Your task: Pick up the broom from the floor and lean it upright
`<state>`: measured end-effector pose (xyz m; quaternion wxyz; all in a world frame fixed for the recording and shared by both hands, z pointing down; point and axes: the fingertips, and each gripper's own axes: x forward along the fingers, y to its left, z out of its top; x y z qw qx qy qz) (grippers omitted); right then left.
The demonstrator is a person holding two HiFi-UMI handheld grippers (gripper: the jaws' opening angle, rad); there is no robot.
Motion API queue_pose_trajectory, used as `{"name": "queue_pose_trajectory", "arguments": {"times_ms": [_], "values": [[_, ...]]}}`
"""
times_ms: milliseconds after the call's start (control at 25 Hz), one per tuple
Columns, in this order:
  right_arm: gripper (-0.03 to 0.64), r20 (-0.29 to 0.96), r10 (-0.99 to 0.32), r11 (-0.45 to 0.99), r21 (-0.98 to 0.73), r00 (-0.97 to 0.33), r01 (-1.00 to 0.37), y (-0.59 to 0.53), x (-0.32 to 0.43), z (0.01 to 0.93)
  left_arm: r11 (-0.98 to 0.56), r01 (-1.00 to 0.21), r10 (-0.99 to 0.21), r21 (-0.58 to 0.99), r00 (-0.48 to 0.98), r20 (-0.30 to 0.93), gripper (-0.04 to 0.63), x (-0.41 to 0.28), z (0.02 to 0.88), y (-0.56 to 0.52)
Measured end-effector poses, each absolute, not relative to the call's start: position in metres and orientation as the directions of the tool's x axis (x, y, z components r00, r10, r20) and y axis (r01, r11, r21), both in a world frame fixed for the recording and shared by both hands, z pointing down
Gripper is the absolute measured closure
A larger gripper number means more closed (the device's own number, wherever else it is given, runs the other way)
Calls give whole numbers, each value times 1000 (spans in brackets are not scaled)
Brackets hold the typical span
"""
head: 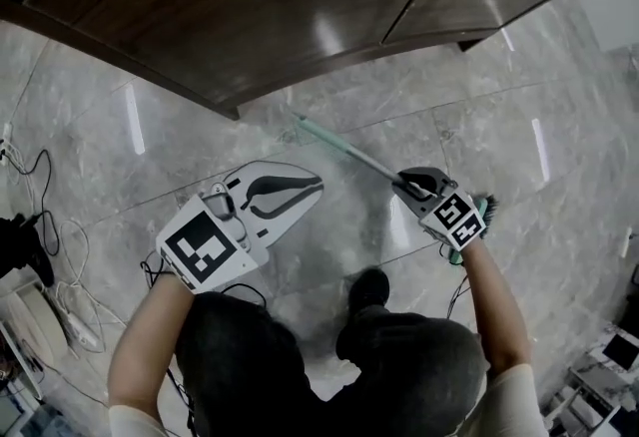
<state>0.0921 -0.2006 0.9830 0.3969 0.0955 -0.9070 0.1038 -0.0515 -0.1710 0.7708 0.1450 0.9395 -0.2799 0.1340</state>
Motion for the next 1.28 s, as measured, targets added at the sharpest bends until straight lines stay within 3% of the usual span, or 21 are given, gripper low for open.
{"name": "queue_pose_trajectory", "arguments": {"times_ms": [560, 760, 1000, 1280], "values": [[531, 614, -306, 866, -137, -728, -480, -254, 104, 868, -813, -556, -491, 173, 815, 309, 581, 0, 738, -180], [531, 585, -373, 834, -129, -720, -537, -275, 94, 839, -800, -572, -531, 181, 815, 231, 581, 4, 716, -184], [532, 558, -453, 781, -127, -695, -611, -301, 83, 811, -840, -506, -470, 194, 858, 206, 581, 7, 724, -169], [532, 522, -529, 718, -145, -669, -681, -325, 65, 782, -776, -591, -570, 222, 807, 155, 581, -23, 702, -194]]}}
